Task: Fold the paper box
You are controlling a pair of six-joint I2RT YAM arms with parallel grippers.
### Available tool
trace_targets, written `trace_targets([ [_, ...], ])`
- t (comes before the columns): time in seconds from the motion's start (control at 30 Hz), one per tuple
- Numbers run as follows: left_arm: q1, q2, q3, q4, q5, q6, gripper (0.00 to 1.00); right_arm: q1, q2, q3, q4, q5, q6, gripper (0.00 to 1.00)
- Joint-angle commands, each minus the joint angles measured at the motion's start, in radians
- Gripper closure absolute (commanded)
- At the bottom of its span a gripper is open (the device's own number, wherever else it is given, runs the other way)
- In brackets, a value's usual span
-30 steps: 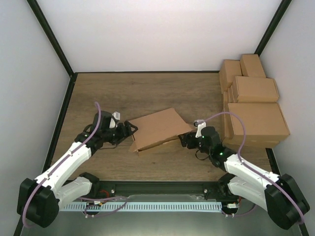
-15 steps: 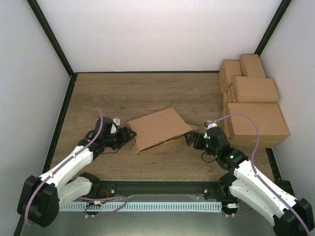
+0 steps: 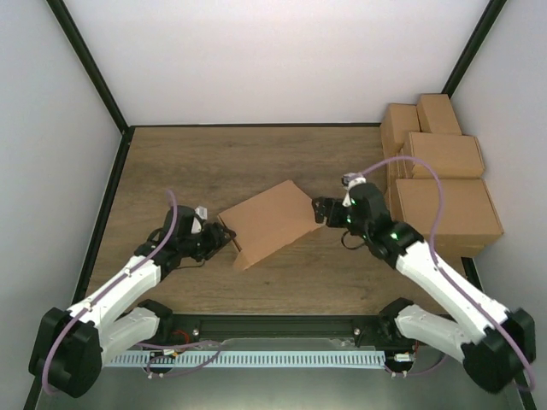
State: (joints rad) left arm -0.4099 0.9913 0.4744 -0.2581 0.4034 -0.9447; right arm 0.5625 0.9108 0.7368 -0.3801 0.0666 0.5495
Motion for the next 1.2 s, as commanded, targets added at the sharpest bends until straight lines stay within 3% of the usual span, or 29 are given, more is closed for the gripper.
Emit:
trace_targets([
  [0.0,0.003,-0.024,-0.008,0.041,0.036,-0.031,0.48,-0.018,0.187,0.124,-0.046,-0.128,-0.128,0.09],
  [0.13,0.003,-0.041,-0.006,0.054,0.081,-0.077,0.45,-0.099,0.308,0.191,-0.039,-0.265,-0.167,0.08],
  [0.3,-0.003,-0.123,-0.024,0.034,0.105,-0.149,0.12,-0.197,0.441,0.249,-0.019,-0.465,-0.184,0.08],
  [0.43,-0.017,-0.168,-0.087,0.148,0.164,-0.261,0.06,-0.205,0.505,0.262,0.002,-0.551,-0.178,0.12],
  [0.6,-0.051,-0.128,-0.112,0.227,0.171,-0.292,0.22,-0.206,0.531,0.247,0.032,-0.614,-0.161,0.18],
  [0.87,-0.102,-0.054,-0.104,0.312,0.155,-0.315,0.48,-0.205,0.521,0.210,0.046,-0.660,-0.147,0.38],
  [1.07,-0.125,-0.017,-0.108,0.345,0.143,-0.318,0.52,-0.207,0.500,0.147,0.083,-0.703,-0.108,0.44],
  [1.17,-0.127,-0.012,-0.089,0.269,0.119,-0.277,0.52,-0.207,0.494,0.111,0.099,-0.712,-0.107,0.47],
])
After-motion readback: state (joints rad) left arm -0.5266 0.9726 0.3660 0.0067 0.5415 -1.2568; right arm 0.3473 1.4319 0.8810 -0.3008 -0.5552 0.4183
